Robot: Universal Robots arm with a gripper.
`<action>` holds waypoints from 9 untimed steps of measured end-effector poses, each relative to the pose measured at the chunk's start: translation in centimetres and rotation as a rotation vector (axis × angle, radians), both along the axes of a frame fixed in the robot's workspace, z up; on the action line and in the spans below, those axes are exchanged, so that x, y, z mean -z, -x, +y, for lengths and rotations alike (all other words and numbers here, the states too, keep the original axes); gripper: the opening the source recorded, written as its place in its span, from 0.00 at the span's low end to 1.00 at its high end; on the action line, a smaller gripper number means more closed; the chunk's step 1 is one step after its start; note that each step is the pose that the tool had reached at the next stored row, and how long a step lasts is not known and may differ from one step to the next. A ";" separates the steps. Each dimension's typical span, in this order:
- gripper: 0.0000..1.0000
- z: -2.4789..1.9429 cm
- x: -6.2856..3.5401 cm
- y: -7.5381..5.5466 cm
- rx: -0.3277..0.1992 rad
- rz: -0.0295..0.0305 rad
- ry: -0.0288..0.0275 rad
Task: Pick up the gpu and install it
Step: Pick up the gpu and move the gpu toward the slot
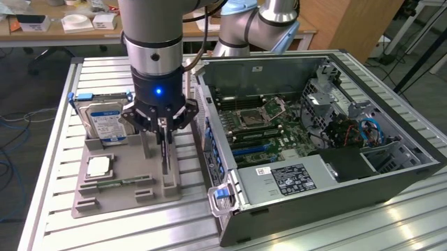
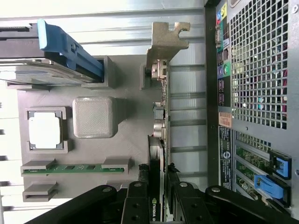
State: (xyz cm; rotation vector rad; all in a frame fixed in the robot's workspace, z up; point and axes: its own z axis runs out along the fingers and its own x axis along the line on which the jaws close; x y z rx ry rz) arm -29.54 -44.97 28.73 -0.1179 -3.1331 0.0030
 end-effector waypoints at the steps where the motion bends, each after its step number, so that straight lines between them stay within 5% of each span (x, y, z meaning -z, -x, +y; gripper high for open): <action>1: 0.26 0.00 -0.08 0.0 0.000 0.0000 0.0001; 9: 0.26 0.00 -0.11 0.0 0.000 -0.0036 -0.0025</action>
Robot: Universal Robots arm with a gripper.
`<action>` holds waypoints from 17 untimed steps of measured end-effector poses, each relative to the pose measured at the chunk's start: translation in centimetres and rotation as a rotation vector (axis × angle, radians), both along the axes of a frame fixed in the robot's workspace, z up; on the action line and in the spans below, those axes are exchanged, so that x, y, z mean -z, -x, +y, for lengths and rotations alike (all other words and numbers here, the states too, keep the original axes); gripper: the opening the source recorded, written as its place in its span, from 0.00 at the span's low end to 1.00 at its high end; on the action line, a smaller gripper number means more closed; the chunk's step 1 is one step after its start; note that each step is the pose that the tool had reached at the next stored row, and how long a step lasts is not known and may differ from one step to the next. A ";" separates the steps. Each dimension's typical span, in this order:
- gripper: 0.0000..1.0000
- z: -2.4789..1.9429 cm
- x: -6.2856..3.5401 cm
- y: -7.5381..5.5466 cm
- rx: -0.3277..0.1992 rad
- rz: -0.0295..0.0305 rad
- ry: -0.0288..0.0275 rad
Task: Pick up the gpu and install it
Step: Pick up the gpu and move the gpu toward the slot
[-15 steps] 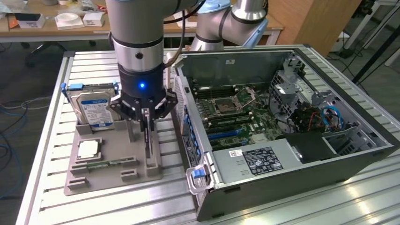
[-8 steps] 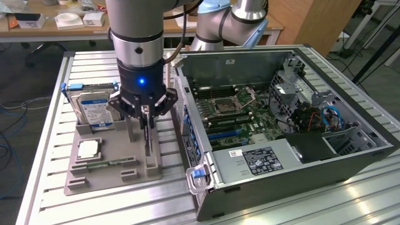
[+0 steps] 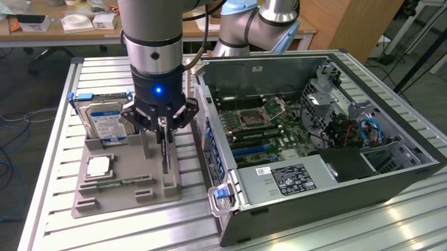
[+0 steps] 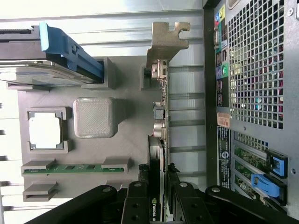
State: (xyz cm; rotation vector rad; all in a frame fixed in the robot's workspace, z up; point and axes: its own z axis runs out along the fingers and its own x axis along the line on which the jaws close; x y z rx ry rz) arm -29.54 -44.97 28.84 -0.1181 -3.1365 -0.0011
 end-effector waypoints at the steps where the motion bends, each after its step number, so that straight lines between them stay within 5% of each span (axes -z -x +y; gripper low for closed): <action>1: 0.26 0.00 0.00 0.0 0.000 -0.0002 0.0000; 17: 0.26 0.00 -1.87 0.0 0.000 -0.0003 0.0000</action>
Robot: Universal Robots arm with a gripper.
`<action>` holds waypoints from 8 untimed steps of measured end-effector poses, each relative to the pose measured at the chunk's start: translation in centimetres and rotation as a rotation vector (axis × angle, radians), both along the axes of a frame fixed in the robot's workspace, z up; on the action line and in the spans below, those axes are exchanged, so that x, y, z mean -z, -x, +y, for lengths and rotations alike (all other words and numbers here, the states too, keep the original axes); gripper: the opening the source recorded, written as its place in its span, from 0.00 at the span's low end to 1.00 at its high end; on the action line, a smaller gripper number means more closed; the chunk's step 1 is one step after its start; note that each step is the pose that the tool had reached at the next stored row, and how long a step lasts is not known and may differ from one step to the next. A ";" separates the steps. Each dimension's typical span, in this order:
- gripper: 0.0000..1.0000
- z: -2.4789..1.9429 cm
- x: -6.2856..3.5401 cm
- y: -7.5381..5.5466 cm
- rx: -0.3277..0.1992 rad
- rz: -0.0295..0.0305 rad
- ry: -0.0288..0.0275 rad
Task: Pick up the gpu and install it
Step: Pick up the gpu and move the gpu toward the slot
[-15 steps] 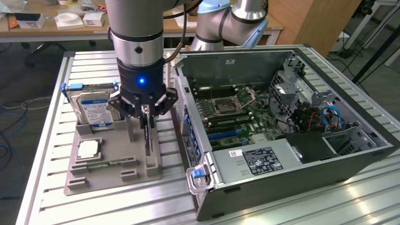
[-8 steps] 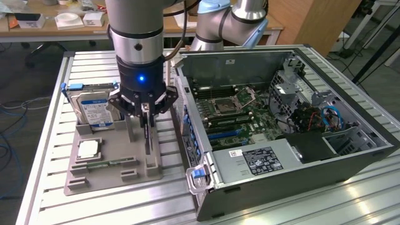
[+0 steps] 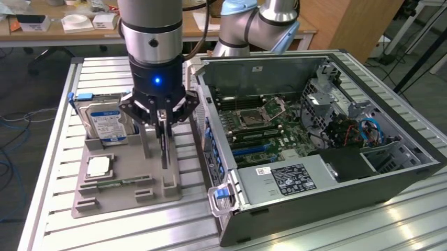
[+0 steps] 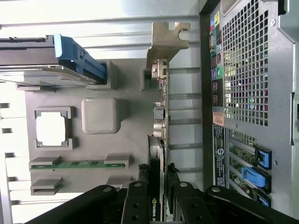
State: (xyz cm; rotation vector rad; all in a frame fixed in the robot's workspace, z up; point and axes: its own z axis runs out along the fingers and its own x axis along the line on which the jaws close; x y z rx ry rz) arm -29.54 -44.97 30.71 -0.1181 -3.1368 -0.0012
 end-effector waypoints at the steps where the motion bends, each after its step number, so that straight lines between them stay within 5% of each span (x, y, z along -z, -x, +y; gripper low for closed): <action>1: 0.26 0.00 -0.14 0.0 0.000 0.0000 -0.0001; 8: 0.26 0.00 -1.06 0.0 0.000 0.0000 0.0000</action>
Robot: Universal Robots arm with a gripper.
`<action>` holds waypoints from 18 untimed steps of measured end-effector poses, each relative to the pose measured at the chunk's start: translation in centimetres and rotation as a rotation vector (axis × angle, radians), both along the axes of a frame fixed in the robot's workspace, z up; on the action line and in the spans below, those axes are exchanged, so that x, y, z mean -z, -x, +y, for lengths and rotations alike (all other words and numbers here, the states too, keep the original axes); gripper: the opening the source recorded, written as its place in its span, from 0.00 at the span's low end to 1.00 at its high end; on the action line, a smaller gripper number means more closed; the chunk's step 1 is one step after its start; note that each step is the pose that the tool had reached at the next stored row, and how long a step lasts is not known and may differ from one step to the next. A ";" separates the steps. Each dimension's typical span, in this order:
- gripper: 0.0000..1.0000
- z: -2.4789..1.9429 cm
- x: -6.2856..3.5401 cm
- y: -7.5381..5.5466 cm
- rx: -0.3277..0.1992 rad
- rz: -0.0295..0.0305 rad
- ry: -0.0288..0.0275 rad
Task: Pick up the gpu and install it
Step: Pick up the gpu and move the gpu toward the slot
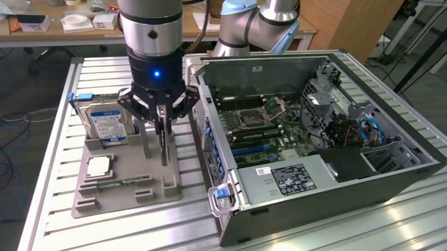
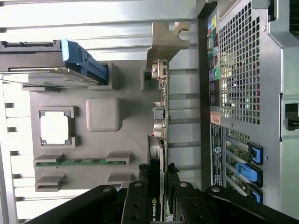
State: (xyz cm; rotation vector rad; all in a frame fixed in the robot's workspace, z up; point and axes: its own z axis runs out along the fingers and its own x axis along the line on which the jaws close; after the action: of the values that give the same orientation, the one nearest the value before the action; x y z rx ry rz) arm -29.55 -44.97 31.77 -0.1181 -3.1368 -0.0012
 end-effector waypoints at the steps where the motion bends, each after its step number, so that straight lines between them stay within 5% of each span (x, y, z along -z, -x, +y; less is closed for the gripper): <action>1: 0.26 0.00 -0.15 0.0 0.000 0.0001 0.0000; 18: 0.26 0.00 -4.07 0.0 0.000 0.0000 -0.0001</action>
State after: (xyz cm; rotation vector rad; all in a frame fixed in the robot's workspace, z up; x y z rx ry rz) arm -29.55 -44.97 35.84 -0.1181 -3.1368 -0.0013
